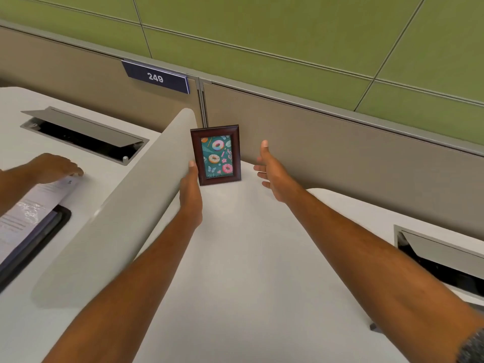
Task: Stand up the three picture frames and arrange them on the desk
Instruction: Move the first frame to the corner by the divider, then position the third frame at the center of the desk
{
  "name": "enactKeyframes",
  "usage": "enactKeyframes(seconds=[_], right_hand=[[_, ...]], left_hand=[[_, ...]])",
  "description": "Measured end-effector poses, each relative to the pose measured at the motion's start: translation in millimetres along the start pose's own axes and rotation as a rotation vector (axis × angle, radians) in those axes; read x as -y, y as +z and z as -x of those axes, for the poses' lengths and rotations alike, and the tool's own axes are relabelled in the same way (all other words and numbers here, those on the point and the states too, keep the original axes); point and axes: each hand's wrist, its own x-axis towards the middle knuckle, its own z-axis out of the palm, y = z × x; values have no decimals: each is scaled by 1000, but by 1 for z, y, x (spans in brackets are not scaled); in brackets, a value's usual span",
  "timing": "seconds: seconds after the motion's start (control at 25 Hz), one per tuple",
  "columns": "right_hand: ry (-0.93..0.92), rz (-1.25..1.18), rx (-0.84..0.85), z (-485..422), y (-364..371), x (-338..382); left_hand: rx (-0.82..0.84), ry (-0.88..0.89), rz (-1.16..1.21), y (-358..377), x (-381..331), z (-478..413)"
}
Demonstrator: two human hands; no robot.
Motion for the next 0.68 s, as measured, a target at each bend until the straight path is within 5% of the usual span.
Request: enactKeyframes(seconds=[0.28, 0.68], right_hand=[[62, -137, -28, 92, -12, -62], [28, -146, -48, 233, -52, -134]], left_hand=[[149, -238, -46, 6, 23, 92], [364, -333, -120, 17, 77, 234]])
